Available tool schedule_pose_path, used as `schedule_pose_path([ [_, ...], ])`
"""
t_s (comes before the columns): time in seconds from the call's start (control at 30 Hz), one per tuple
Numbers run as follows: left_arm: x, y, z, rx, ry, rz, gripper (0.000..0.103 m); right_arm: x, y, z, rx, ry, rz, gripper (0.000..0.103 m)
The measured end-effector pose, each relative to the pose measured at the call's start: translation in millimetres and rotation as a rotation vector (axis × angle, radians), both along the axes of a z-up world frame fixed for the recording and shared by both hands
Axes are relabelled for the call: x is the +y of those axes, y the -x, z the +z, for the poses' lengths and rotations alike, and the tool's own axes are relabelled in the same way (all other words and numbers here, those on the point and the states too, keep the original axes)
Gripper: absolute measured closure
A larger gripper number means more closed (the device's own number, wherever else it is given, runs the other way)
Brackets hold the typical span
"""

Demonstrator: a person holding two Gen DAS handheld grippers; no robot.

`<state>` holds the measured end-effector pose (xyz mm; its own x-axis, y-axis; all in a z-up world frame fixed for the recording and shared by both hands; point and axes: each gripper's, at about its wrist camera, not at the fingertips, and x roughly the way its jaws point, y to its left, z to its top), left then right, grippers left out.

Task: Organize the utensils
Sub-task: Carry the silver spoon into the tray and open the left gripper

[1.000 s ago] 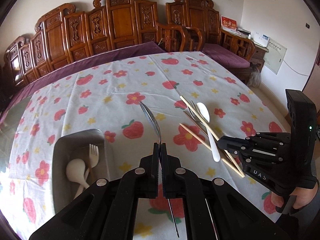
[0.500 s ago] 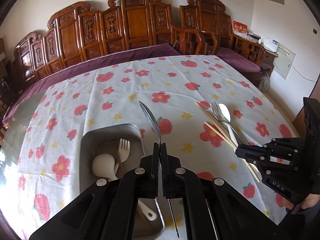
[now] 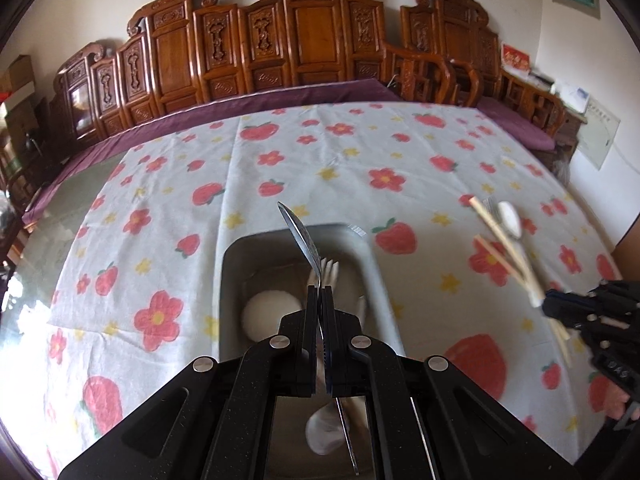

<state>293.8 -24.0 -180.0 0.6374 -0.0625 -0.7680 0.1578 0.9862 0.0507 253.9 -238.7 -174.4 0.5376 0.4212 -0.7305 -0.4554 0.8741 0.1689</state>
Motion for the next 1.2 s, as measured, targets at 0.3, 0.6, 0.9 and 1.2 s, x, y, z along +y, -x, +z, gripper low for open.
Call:
schedule_pose_path([
  [0.3,11.6,-4.2,-29.8,0.050,-0.024,0.024,0.102,4.8,-4.1,-13.5,0.027,0.038,-0.003,0.097],
  [0.6,11.6,-7.5,-35.6,0.083,-0.009,0.005,0.102,3.7,-8.3,-20.3,0.054,0.032,-0.013,0.097],
  [0.9,14.4,-7.8,-34.7,0.090,0.002,0.004,0.099,-0.6,-9.0,-22.7,0.063,0.042,-0.041,0.097],
  [1.2,22.4,14.8,-5.9,0.005,0.006,0.020,0.058,-9.3,-7.3,-15.9,0.048,0.039,-0.093,0.097],
])
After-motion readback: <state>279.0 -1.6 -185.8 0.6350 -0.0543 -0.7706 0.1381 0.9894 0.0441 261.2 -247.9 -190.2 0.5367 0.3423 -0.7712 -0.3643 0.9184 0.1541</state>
